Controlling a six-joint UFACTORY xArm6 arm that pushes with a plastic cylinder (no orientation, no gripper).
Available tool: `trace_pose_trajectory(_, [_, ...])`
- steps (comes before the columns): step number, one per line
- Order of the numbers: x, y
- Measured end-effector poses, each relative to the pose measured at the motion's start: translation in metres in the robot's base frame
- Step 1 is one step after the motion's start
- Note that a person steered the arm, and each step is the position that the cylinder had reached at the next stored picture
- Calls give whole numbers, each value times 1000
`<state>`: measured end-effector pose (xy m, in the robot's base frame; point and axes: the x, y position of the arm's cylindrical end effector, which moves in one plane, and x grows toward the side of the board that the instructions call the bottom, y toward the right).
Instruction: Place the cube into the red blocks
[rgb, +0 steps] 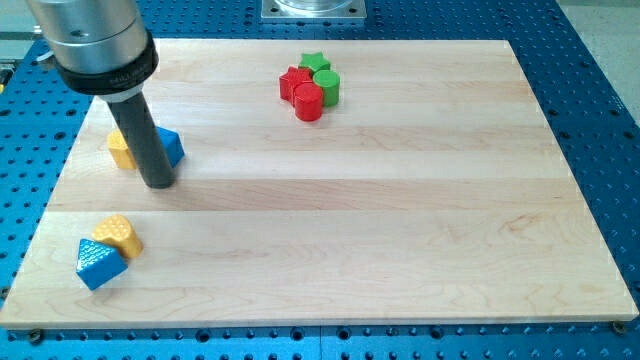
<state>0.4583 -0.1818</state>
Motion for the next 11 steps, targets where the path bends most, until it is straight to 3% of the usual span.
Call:
trace_pose_trajectory(1, [-3, -9])
trace_pose_trajectory(3, [-66, 8])
trace_pose_trajectory(5, [-102, -7])
trace_pose_trajectory(7, [-120, 63])
trace_pose_trajectory(8, [-160, 67])
trace_pose_trajectory(10, [-155, 82])
trace_pose_trajectory(11, [-132, 74])
